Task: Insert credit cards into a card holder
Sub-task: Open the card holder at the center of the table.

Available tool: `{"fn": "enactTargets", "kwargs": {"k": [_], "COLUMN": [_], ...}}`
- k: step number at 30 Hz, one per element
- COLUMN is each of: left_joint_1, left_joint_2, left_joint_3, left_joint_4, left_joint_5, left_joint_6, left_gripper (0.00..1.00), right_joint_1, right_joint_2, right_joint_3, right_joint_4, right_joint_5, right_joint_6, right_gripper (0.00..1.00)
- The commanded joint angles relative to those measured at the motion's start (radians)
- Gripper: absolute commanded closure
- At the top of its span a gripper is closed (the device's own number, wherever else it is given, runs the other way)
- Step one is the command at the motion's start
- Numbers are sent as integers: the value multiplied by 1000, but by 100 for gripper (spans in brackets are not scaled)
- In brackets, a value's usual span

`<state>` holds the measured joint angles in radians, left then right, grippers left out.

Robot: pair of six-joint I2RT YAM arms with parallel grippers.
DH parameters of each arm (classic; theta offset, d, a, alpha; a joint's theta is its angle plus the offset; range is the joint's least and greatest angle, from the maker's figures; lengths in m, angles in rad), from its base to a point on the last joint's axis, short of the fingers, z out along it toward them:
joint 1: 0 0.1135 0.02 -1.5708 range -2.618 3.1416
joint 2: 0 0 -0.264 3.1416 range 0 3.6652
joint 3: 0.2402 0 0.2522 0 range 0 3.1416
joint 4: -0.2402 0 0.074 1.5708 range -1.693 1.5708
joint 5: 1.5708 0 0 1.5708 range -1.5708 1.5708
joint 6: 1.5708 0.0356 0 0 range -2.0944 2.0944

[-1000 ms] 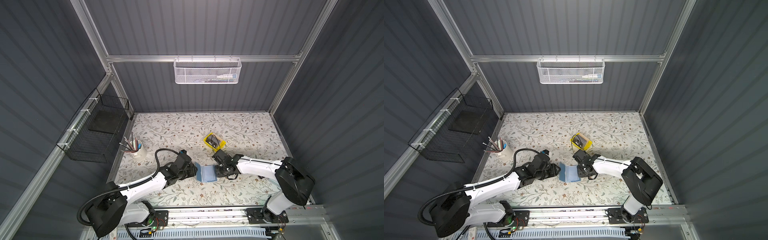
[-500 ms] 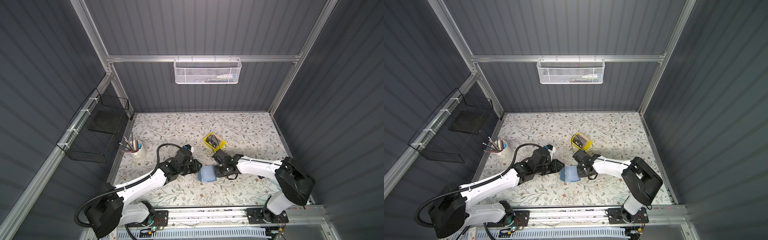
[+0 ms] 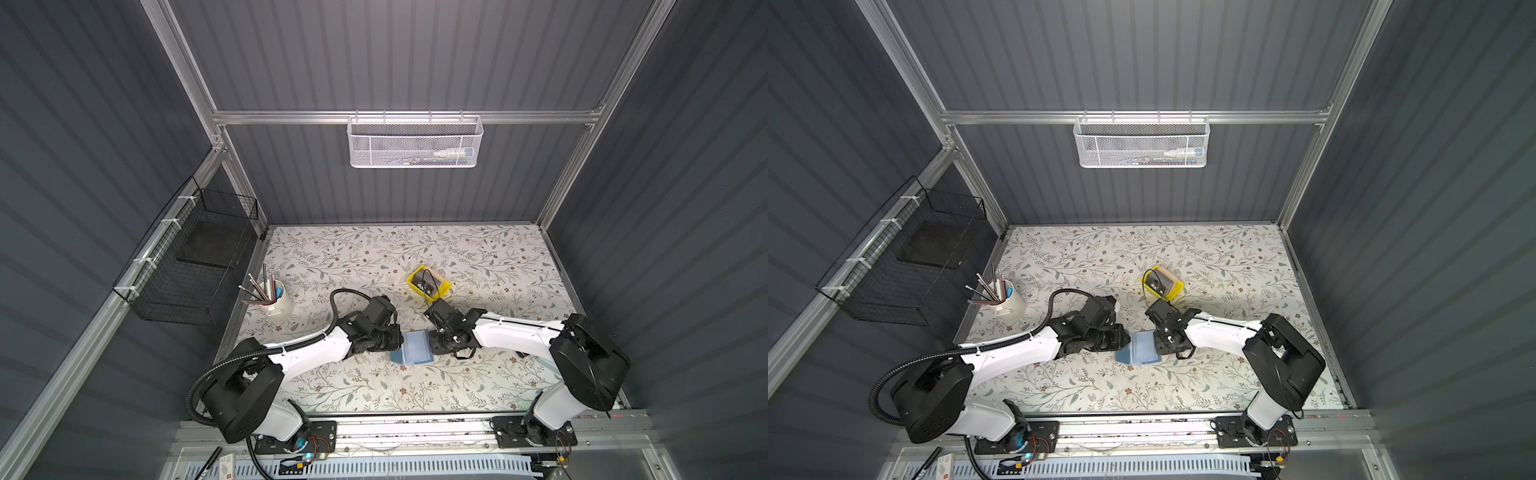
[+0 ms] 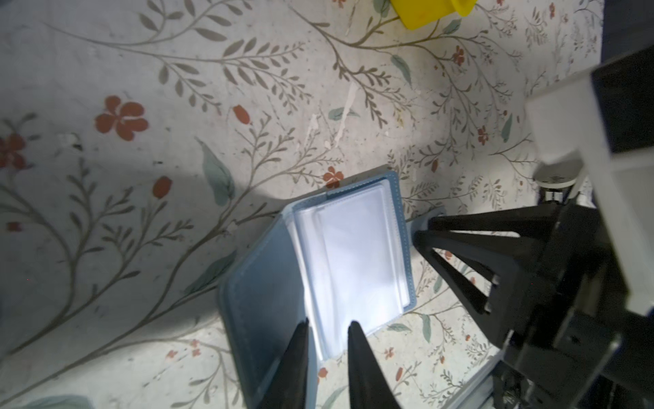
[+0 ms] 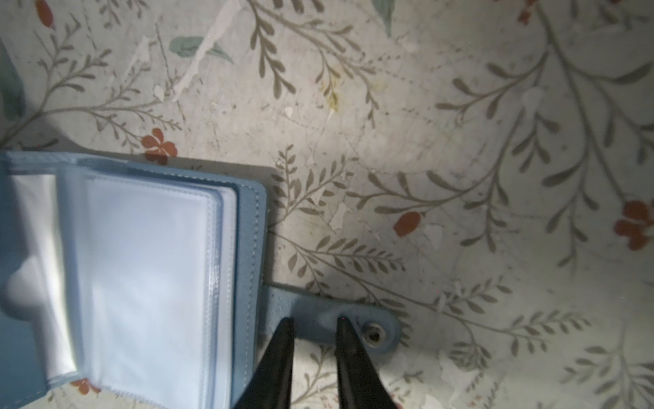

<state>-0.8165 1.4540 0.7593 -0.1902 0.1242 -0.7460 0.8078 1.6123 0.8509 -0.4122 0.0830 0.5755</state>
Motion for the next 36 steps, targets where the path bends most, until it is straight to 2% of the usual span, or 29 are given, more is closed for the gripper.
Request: {"fn": "enactTargets", "kwargs": {"k": [1,6,9,15,18,26,36], "left_joint_1": [1,0,1,-1,-4,-26,-79], "left_joint_2": [32,64,79,79,80,92,83], "left_joint_3": [9,-12,-25,-57,-58,-47,-58], "left_joint_4": [-63,-57,-37,43,58,69,83], "left_joint_5": [-36,-60,-54,-22,-19,-54,-139], "left_joint_6": [36,36,38,4,-5,-27,-99], "left_gripper": [78,78,71,69,63,54,43], "right_joint_1": [2,2,2,-14,-18,-42,-41], "right_joint_2": [20,10,2,-5,-22,-38,-176], "right_joint_3": [-12,-13,-12,-26,-33,-24,-47], "right_joint_4": [1,10,12,78,95,128,107], "right_joint_5": [22,22,31,5,15,12,2], "right_joint_6": [1,-3,-6,-1,12,2,-2], "right_gripper": [75,75,75,75,75,75,72]}}
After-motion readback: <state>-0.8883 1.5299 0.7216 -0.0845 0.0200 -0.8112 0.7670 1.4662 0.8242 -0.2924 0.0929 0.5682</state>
